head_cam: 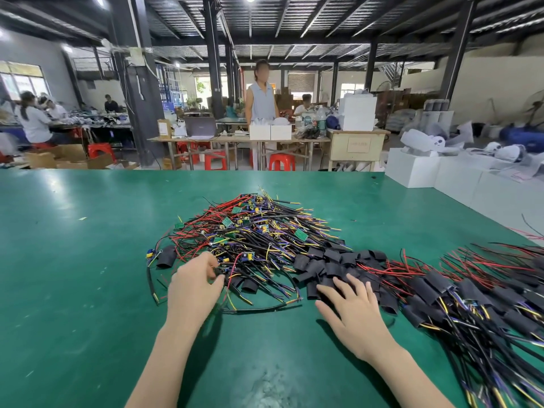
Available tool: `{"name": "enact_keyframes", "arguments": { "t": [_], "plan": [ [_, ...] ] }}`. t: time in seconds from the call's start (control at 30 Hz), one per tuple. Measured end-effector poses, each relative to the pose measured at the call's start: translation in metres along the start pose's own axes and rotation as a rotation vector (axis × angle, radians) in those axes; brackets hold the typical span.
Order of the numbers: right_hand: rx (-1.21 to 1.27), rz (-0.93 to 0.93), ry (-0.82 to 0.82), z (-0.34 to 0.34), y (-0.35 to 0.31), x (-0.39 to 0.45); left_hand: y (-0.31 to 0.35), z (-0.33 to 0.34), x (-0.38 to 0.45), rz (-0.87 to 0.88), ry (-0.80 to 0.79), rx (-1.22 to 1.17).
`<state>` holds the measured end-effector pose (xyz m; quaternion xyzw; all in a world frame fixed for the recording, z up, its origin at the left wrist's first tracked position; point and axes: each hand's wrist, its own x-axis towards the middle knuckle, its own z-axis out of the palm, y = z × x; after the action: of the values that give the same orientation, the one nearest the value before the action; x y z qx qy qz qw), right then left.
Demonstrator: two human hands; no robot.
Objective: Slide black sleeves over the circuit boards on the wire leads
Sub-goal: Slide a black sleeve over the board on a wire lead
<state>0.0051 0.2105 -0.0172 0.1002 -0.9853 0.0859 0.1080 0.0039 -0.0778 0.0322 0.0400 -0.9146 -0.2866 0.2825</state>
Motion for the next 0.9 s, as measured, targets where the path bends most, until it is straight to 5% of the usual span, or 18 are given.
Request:
{"name": "enact_keyframes", "arguments": {
  "t": [0.1, 0.17, 0.37, 0.63, 0.8, 0.9],
  "plan": [
    [-0.004, -0.041, 0.106, -0.005, 0.003, 0.0, 0.004, 0.006, -0.001, 0.282, -0.338, -0.116],
    [-0.012, -0.055, 0.104, -0.008, 0.005, 0.0, 0.006, 0.019, -0.005, 0.418, -0.494, 0.038],
    [0.167, -0.023, 0.159, -0.015, 0.005, 0.0, 0.01, 0.039, -0.011, 0.537, -0.411, 0.275],
    [0.278, 0.041, 0.208, -0.024, 0.007, -0.003, 0.031, 0.026, -0.017, 0.3, -0.171, -0.54],
    [-0.056, 0.019, 0.101, -0.026, 0.011, -0.007, 0.027, 0.033, -0.019, 0.282, -0.499, -0.435],
    [-0.039, -0.043, 0.083, -0.026, 0.016, -0.007, 0.022, 0.039, -0.021, 0.246, -0.587, -0.396]
  ]
}}
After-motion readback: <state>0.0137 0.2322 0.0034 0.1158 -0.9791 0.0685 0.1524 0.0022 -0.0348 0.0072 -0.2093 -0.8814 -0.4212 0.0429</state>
